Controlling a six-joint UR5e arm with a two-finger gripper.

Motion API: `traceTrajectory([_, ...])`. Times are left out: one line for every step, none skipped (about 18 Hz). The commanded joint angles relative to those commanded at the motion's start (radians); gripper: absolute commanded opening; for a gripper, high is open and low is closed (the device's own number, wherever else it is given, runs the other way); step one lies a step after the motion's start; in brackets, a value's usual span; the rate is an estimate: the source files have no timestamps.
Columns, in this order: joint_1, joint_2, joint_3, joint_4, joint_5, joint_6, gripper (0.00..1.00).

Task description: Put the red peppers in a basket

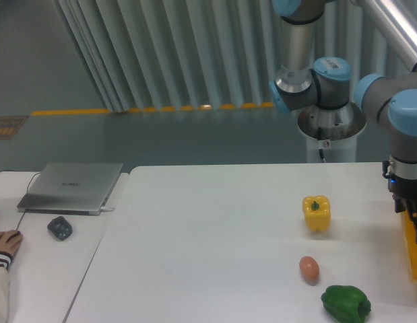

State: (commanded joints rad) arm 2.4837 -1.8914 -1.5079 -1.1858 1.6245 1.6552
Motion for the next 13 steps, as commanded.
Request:
traceTrajectory([-0.011, 0.003, 0.000, 0.000, -0.002, 0.000, 1.00])
traceTrajectory([-0.023, 0.005, 0.000, 0.000, -0.002, -0.002, 1.00])
traceTrajectory([-0.031, 0.006, 0.000, 0.000, -0.002, -0.005, 1.00])
traceTrajectory([-0.041, 0.006, 0.000, 0.000, -0.003, -0.012, 1.00])
traceTrajectory([-0.060, 0.008, 0.000, 0.000, -0.003, -0.029, 1.00])
traceTrajectory([-0.071, 0.015, -0.002, 0.000, -0.003, -0.049, 1.00])
traceTrajectory([-0.083, 0.020, -0.002, 0.000, -0.005, -0.073, 1.00])
traceTrajectory([-0.098, 0.022, -0.005, 0.000, -0.006, -0.098, 1.00])
traceTrajectory([-0.115, 0.022, -0.005, 0.000, -0.005, -0.123, 1.00])
traceTrajectory([-0.130, 0.023, -0.005, 0.000, -0.003, -0.147, 1.00])
traceTrajectory([-0.144, 0.023, -0.005, 0.000, -0.003, -0.176, 1.00])
traceTrajectory([-0.158, 0.023, -0.008, 0.000, 0.003, -0.207, 1.00])
traceTrajectory([-0.169, 0.023, -0.012, 0.000, 0.009, -0.236, 1.00])
